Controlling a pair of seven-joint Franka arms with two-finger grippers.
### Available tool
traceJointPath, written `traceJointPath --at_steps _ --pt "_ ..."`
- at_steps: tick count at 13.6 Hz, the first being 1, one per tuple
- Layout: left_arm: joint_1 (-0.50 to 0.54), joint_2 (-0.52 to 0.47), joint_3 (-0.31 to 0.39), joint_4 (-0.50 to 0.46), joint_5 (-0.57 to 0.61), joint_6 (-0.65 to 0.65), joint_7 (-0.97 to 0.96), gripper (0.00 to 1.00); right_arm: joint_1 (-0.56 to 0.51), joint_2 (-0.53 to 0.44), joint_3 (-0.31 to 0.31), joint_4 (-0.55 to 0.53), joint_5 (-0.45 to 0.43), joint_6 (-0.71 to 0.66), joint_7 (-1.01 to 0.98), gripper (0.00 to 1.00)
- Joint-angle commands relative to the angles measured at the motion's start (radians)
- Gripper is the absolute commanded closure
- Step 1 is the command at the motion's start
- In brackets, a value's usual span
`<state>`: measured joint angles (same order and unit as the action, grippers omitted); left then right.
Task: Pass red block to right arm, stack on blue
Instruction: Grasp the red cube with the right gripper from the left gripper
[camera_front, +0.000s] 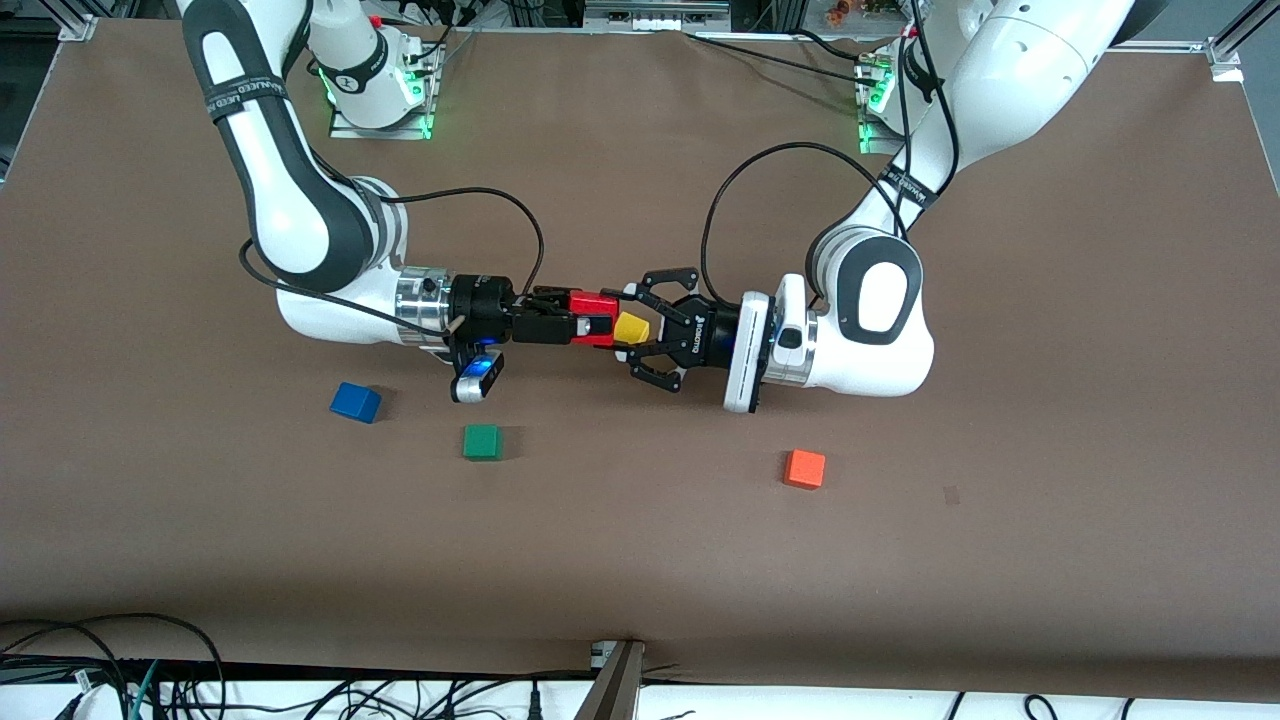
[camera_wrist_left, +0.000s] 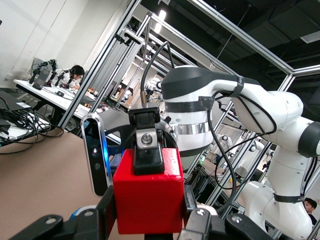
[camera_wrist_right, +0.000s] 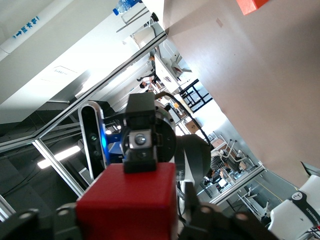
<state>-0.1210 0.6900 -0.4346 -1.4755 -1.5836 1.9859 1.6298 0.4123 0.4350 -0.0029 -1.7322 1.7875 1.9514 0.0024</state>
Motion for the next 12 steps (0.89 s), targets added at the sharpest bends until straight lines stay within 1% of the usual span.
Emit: traceJointPath --at_steps 1,3,4,5,9,10,11,12 --pt "-0.011 0.025 -0.001 0.050 -0.027 -0.002 0.015 1.00 0.003 0.004 -0.002 0.008 -0.008 0.003 -0.013 0.92" --pt "-0.009 0.025 -0.001 0.049 -0.027 -0.002 0.012 1.00 0.000 0.002 -0.003 0.014 -0.022 -0.002 -0.012 0.93" --pt "-0.009 0.025 -0.003 0.050 -0.029 -0.004 0.001 0.77 -0.001 0.002 -0.005 0.014 -0.022 -0.003 -0.007 0.93" --pt "-0.009 0.025 -0.001 0.050 -0.029 -0.006 -0.010 0.01 -0.001 0.002 -0.006 0.020 -0.022 -0.003 -0.005 0.93" --pt "0.006 0.019 -0.001 0.050 -0.024 -0.015 -0.053 0.00 -0.001 0.002 -0.008 0.022 -0.022 -0.002 -0.004 0.93" --pt "0.024 0.014 0.002 0.050 -0.015 -0.013 -0.050 0.00 -0.003 0.002 -0.009 0.022 -0.022 0.000 -0.001 0.93" --pt "0.052 0.011 0.008 0.050 -0.006 -0.013 -0.042 0.00 -0.003 0.002 -0.012 0.022 -0.037 0.000 -0.001 0.93" --pt "0.082 0.003 0.005 0.052 0.032 -0.015 -0.033 0.00 -0.003 0.002 -0.011 0.031 -0.090 0.001 0.002 0.93"
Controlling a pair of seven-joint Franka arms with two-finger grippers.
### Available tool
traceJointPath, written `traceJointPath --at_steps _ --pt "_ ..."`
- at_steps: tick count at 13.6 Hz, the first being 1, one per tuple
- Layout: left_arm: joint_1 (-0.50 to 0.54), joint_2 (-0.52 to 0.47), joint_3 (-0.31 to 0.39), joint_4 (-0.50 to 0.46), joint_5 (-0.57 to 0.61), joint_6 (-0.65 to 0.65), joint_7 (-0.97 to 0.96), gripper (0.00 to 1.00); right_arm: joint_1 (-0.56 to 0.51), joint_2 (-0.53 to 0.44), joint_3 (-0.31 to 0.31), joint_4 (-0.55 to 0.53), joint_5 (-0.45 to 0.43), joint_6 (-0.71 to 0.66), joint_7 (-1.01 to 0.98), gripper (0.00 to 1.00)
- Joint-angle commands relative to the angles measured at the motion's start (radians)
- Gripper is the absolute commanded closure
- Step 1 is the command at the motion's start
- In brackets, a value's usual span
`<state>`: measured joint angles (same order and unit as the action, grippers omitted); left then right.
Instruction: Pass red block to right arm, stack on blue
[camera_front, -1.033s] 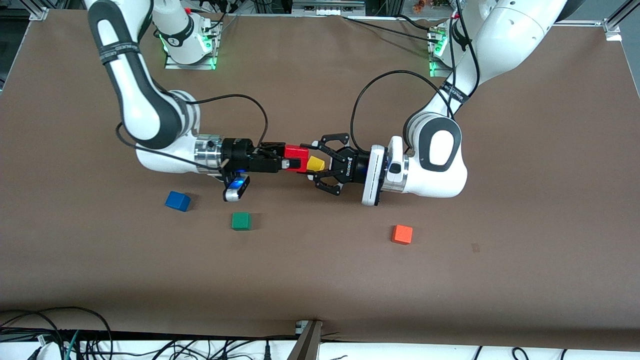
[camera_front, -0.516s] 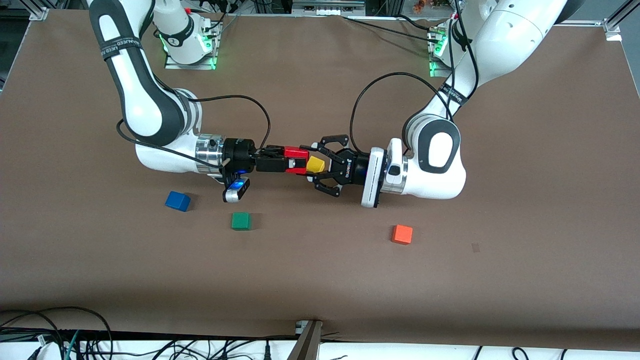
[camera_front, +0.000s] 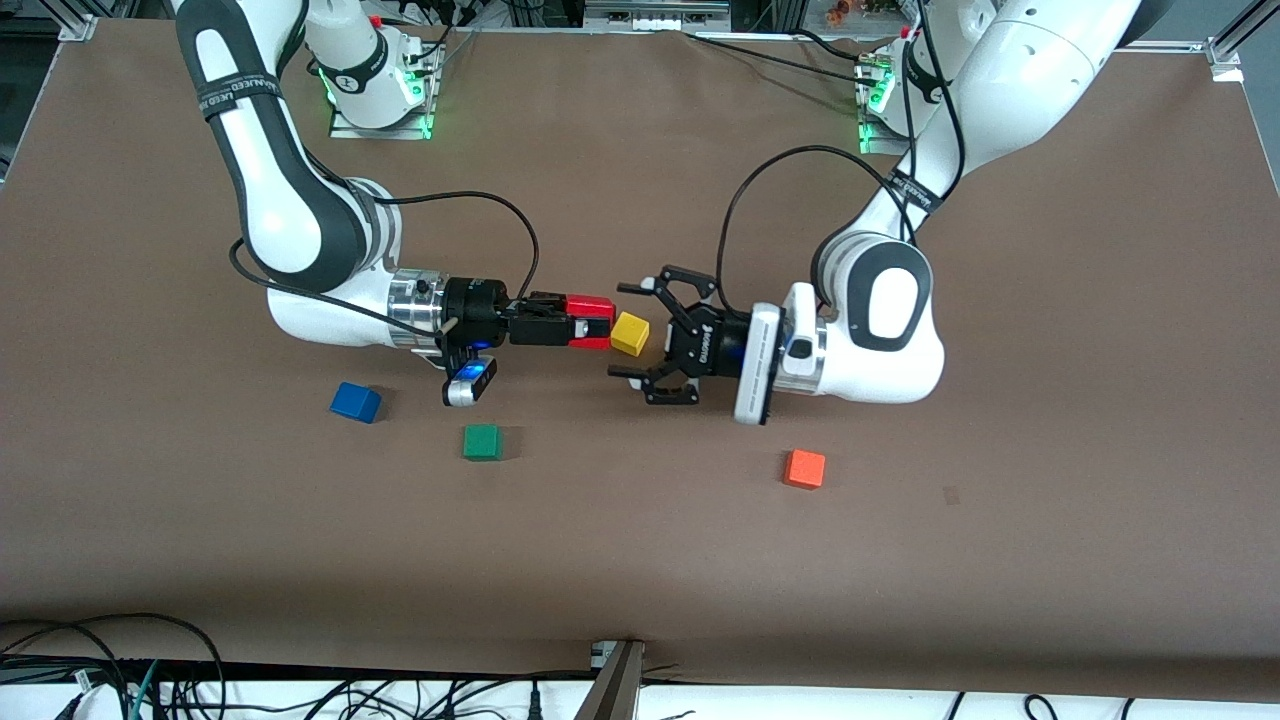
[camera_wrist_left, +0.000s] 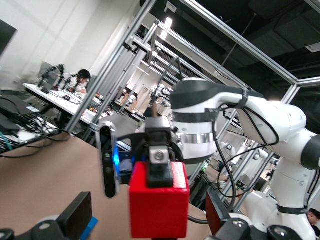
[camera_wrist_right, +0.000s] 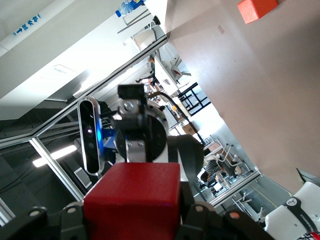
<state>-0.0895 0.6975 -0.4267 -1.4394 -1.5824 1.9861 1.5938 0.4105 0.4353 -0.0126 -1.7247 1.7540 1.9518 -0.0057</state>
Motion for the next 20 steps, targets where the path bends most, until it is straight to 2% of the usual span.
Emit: traceJointPath --at_steps 1,4,7,9,11,12,14,17,19,20 --pt "0.080 -0.004 -0.004 0.016 0.079 -0.018 0.005 0.00 -0.004 0.002 -0.003 0.037 -0.112 0.001 0.012 0.93" --pt "0.115 -0.027 -0.001 0.048 0.264 -0.029 -0.014 0.00 -0.012 0.000 -0.004 0.040 -0.232 0.004 0.012 0.93" --pt "0.177 -0.048 0.000 0.085 0.515 -0.105 -0.017 0.00 -0.013 0.002 -0.010 0.040 -0.492 0.006 0.012 0.92" --pt "0.235 -0.059 -0.001 0.096 0.672 -0.206 -0.020 0.00 -0.012 0.002 -0.024 0.040 -0.673 0.006 0.012 0.92" --pt "0.287 -0.061 0.002 0.114 0.789 -0.301 -0.021 0.00 -0.010 0.000 -0.026 0.027 -0.796 0.036 0.012 0.92" --pt "0.306 -0.061 0.002 0.152 0.864 -0.347 -0.023 0.00 -0.010 0.000 -0.027 0.014 -0.862 0.056 0.012 0.92" --pt "0.313 -0.062 0.005 0.233 1.040 -0.459 -0.099 0.00 -0.010 0.000 -0.027 0.007 -1.058 0.085 0.012 0.92" --pt "0.332 -0.076 0.008 0.338 1.241 -0.591 -0.263 0.00 -0.010 0.000 -0.078 -0.029 -1.313 0.104 0.012 0.92" --pt "0.352 -0.143 0.028 0.332 1.295 -0.677 -0.435 0.00 -0.010 0.005 -0.139 -0.033 -1.469 0.107 0.010 0.92" --pt "0.352 -0.185 0.028 0.327 1.353 -0.696 -0.478 0.00 -0.010 0.010 -0.168 -0.035 -1.519 0.117 0.007 0.92"
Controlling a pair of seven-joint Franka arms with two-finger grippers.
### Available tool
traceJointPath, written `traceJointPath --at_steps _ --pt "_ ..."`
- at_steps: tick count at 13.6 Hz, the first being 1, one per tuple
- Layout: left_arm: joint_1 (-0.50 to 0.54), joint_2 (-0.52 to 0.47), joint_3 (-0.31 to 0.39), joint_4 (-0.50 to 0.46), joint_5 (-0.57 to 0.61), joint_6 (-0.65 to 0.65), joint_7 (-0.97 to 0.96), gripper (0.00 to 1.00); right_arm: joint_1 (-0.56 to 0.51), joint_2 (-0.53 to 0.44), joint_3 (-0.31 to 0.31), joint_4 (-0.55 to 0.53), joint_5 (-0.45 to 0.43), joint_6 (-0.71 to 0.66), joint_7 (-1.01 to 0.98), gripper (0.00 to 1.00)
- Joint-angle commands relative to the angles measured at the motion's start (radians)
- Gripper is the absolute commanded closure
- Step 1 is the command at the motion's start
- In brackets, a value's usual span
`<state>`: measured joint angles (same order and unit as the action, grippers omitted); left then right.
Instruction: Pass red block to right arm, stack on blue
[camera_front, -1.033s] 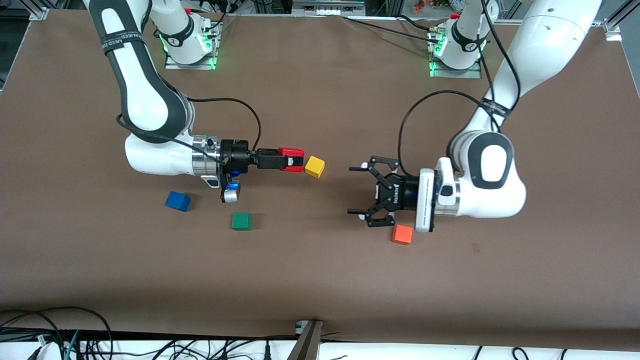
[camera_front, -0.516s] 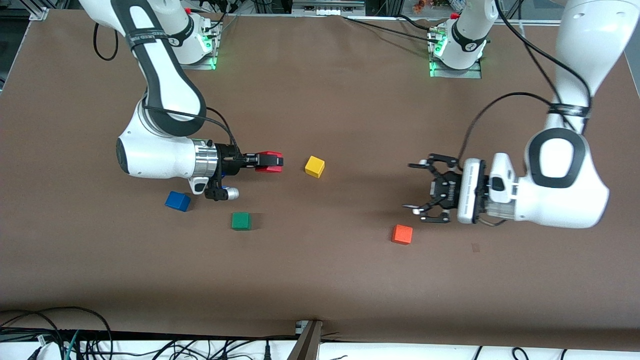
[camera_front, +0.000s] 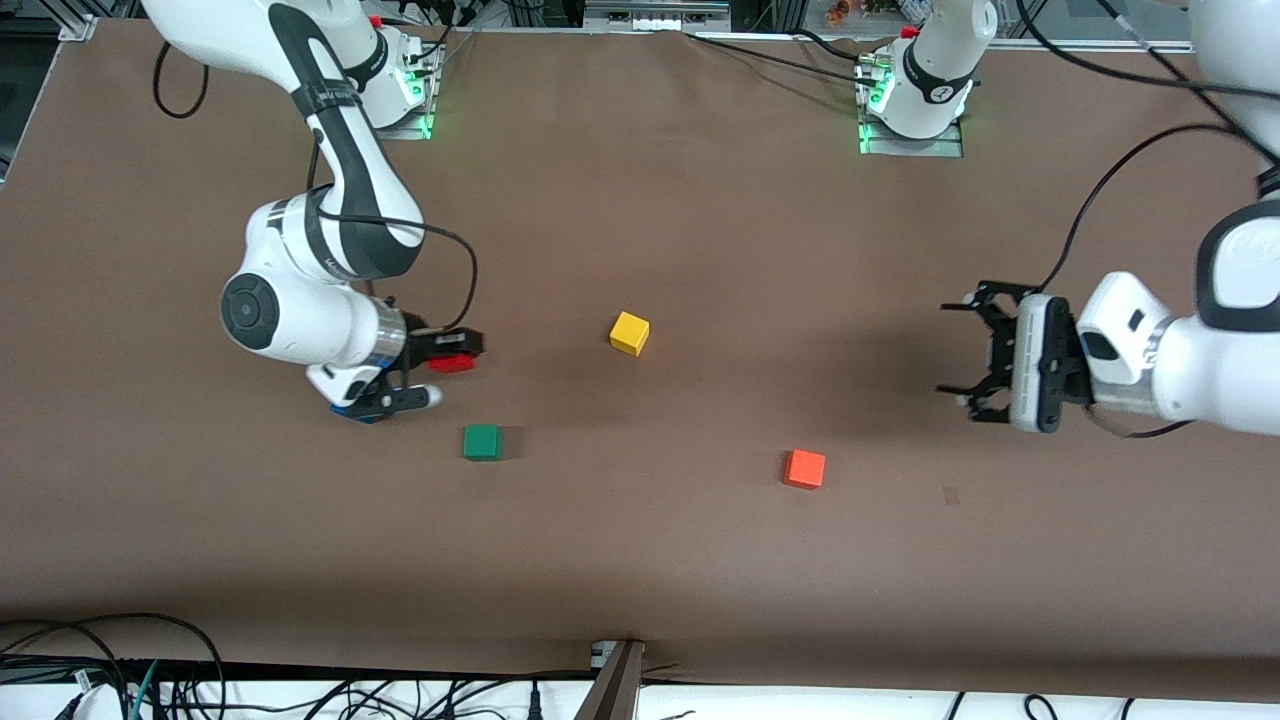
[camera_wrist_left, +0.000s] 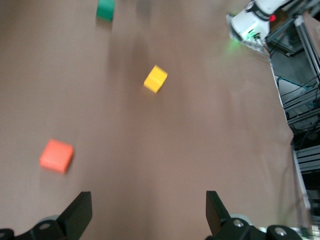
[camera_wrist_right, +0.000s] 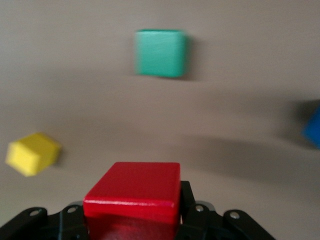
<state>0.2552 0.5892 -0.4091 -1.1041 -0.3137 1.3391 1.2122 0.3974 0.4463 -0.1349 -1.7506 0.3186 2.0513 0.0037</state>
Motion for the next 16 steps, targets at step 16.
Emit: traceJointPath --at_steps 16 --pt "-0.234 -0.538 0.343 -0.477 0.363 0.239 -0.889 0.00 -0.052 0.068 -0.138 -0.150 -0.141 0.314 -0.140 0.91"
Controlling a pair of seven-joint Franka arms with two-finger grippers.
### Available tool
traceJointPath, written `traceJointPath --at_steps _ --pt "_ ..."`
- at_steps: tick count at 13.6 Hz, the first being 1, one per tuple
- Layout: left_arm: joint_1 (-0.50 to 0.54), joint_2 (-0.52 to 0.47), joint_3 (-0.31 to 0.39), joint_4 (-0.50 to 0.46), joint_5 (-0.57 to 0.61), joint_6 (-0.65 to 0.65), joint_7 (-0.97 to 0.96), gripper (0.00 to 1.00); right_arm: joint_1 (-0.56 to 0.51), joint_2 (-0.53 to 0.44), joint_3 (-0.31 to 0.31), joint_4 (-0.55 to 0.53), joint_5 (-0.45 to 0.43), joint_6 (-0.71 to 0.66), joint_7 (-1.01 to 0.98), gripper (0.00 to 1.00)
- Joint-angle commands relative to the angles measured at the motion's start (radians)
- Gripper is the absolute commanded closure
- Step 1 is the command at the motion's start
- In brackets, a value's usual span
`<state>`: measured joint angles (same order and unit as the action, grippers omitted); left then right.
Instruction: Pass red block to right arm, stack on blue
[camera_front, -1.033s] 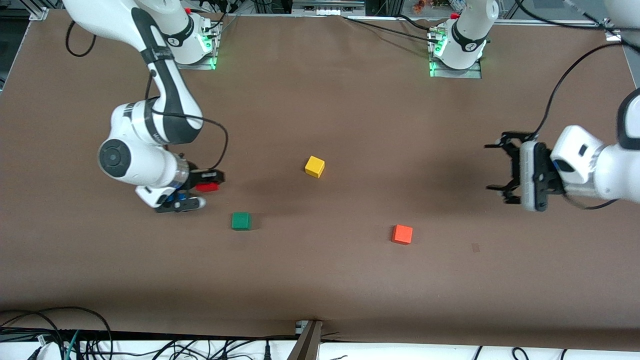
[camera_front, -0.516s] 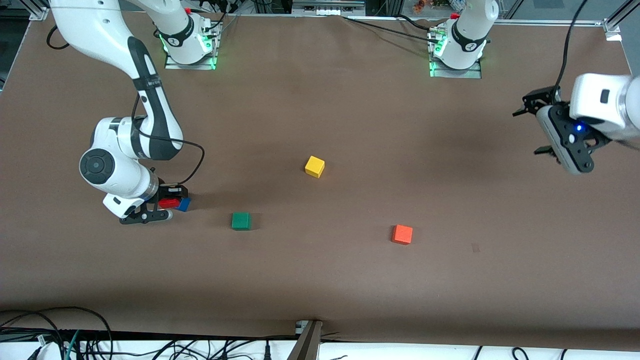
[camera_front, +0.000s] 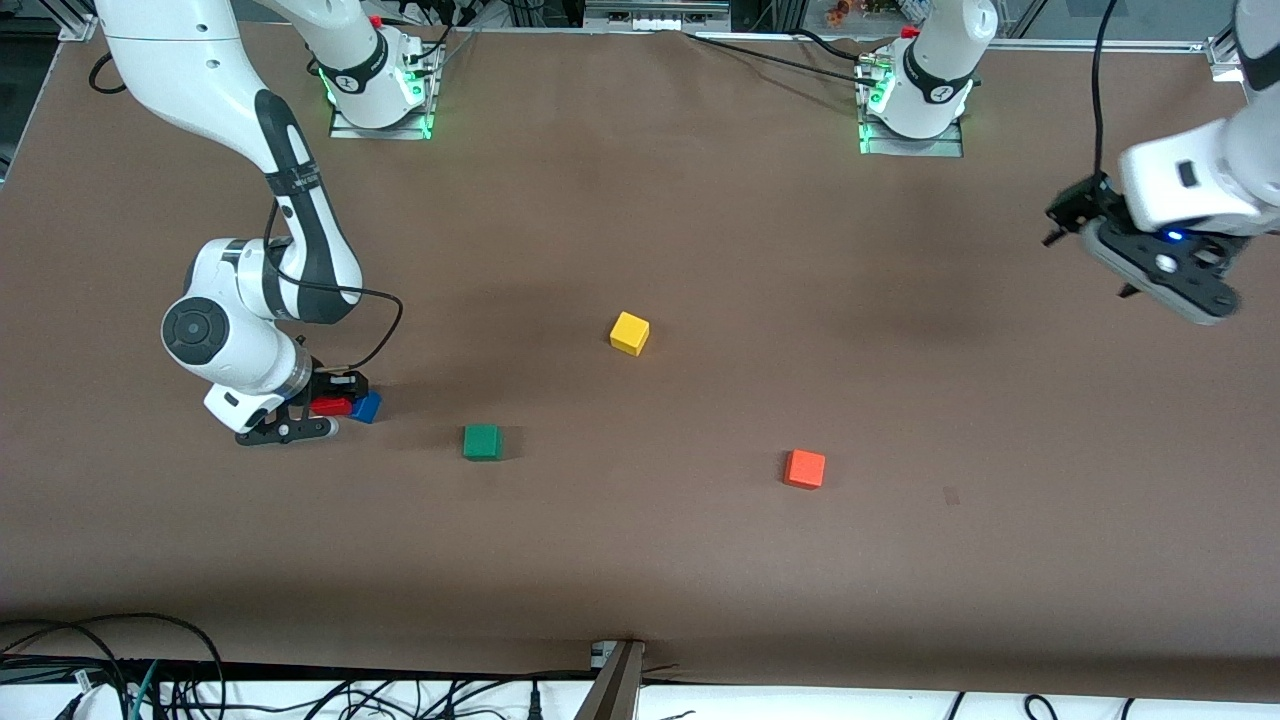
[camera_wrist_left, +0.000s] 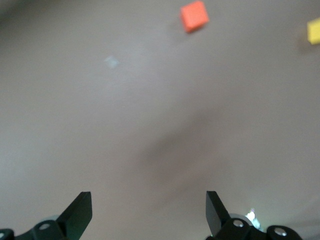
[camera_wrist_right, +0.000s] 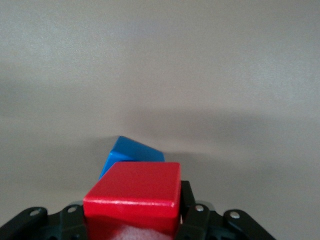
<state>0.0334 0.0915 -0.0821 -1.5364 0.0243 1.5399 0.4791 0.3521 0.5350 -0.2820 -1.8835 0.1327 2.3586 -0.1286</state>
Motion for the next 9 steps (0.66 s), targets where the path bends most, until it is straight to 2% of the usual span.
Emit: traceJointPath --at_steps 1,3,4,5,6,7,9 --pt "-0.012 -0.055 0.016 -0.054 0.026 0.033 -0.219 0.00 -0.007 -0.020 0.009 -0.017 0.068 0.007 -0.017 0.90" --pt "-0.010 -0.091 0.016 -0.096 0.023 0.026 -0.237 0.00 -0.007 -0.020 0.009 -0.019 0.071 0.005 -0.019 0.89" --pt "-0.009 -0.101 0.018 -0.099 0.020 0.026 -0.238 0.00 -0.005 -0.020 0.009 -0.020 0.073 0.004 -0.017 0.76" --pt "-0.010 -0.101 0.018 -0.094 0.017 0.019 -0.234 0.00 -0.005 -0.018 0.009 -0.020 0.073 0.004 -0.011 0.20" --pt "-0.020 -0.090 0.021 -0.081 0.017 -0.034 -0.240 0.00 -0.005 -0.018 0.009 -0.020 0.073 0.004 -0.008 0.00" --pt "-0.038 -0.064 0.037 -0.061 0.014 -0.076 -0.243 0.00 -0.005 -0.020 0.009 -0.020 0.074 0.002 -0.006 0.00" --pt "-0.119 -0.016 0.149 -0.015 -0.004 -0.078 -0.241 0.00 -0.004 -0.024 0.009 -0.019 0.073 -0.001 -0.006 0.00"
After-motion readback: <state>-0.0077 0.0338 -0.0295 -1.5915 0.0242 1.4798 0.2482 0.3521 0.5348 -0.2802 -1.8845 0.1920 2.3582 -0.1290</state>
